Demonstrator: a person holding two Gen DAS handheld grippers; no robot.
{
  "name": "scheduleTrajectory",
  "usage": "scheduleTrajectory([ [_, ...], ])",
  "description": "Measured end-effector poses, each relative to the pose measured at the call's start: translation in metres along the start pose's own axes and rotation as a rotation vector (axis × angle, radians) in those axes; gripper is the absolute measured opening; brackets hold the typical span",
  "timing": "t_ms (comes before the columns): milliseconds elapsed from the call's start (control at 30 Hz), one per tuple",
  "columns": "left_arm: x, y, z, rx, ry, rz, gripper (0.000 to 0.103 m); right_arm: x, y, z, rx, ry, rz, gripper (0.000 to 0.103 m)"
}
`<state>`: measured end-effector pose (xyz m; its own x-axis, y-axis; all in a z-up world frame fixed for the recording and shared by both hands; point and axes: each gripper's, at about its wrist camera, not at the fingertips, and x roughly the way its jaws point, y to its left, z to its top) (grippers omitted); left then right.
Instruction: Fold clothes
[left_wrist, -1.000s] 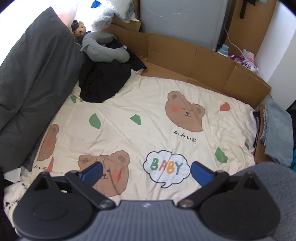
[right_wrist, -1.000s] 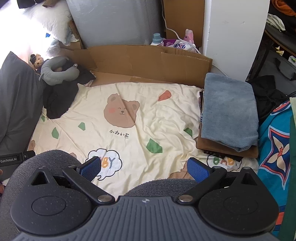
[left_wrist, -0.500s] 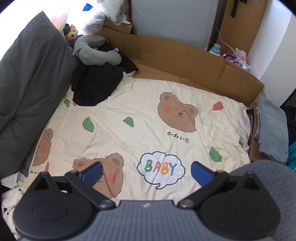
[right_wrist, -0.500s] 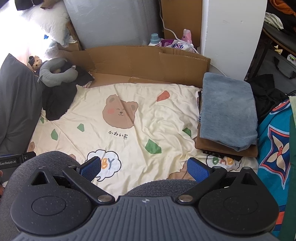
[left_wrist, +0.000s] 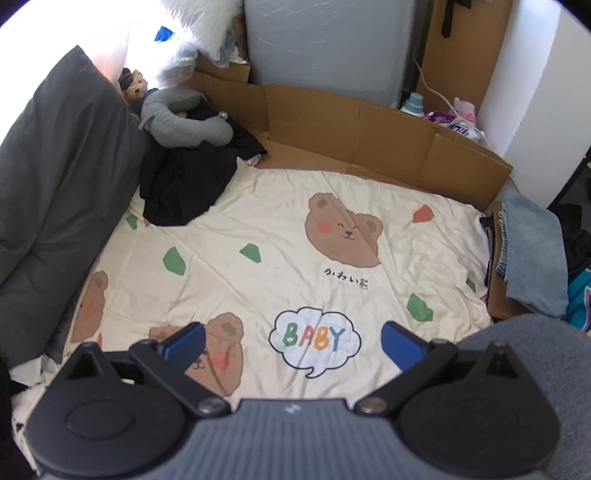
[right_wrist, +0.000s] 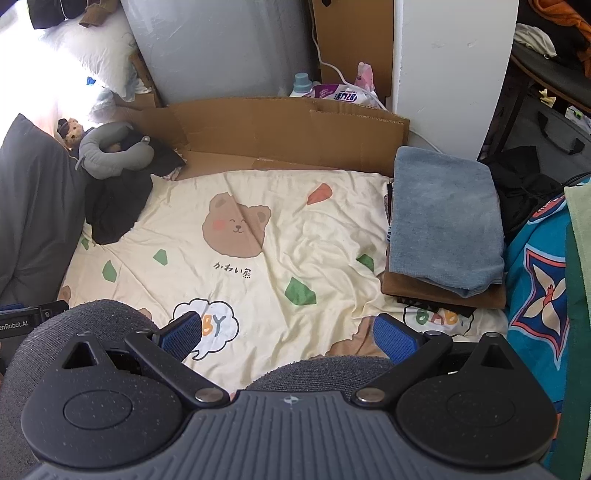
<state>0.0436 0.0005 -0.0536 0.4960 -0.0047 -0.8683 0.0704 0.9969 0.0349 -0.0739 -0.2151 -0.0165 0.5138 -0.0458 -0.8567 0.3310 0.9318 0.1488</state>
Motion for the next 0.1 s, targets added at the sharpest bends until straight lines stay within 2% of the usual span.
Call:
scheduleTrajectory([
  [100,-0.0008,-0.0022,0.0003,0.008,-0.003,0.001,0.102,-0.0017,0.0006,-0.0004,-0.006,-0.002,-0.007,0.102],
])
